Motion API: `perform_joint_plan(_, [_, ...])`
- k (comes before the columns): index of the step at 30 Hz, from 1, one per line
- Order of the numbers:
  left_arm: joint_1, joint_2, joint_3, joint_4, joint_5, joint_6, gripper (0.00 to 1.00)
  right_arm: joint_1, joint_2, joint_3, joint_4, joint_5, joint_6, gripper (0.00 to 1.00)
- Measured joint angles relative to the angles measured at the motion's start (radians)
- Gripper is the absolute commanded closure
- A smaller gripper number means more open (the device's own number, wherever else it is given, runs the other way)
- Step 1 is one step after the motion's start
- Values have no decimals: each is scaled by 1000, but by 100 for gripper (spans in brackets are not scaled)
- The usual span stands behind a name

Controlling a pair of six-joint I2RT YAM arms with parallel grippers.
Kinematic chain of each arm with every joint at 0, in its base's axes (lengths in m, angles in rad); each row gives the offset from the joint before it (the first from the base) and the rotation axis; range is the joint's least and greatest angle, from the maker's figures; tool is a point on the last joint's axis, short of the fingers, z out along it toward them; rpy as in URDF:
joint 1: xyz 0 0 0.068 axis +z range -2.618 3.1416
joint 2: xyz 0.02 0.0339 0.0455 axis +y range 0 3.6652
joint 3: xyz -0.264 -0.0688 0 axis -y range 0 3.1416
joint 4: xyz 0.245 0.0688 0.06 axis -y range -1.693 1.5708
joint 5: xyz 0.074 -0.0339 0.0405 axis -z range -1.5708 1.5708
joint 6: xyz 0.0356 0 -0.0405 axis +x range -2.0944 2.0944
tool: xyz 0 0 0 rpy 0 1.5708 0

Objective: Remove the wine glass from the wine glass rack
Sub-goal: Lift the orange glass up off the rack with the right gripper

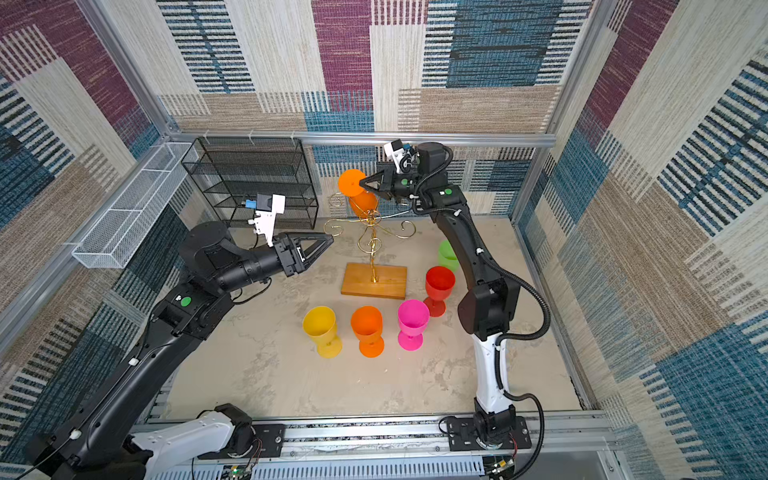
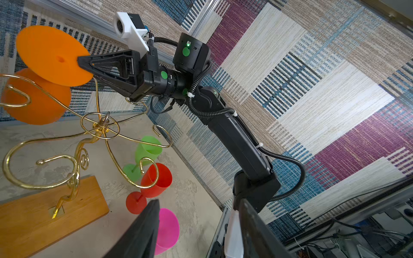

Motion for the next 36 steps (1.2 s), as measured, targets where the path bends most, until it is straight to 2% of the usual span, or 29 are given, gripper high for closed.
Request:
perform_joint_plan(7, [2,-14,6,-3,-2,3,41,-2,128,181,33,-21,69,100])
perform_joint_plan(17, [19,-36,6,-35,-29,19,41,-5,153,187,230,-50,166,100])
perform_joint_plan(22, [51,-48,-1,-52,-37,23,41,-5,114,168,361,-74,204,100])
perform_joint_plan(27, [124,-75,-33,-35,-30,23,41,-5,-17,-51,692,-122,349,100])
perform_joint_plan(31, [210,-84,-78,45,0,11,40,-6,-82,-234,1058,-131,567,100])
perform_joint_plan(36, [264,-55,-139,227,92,-46,37,-6,-94,-331,1483,-111,868,100])
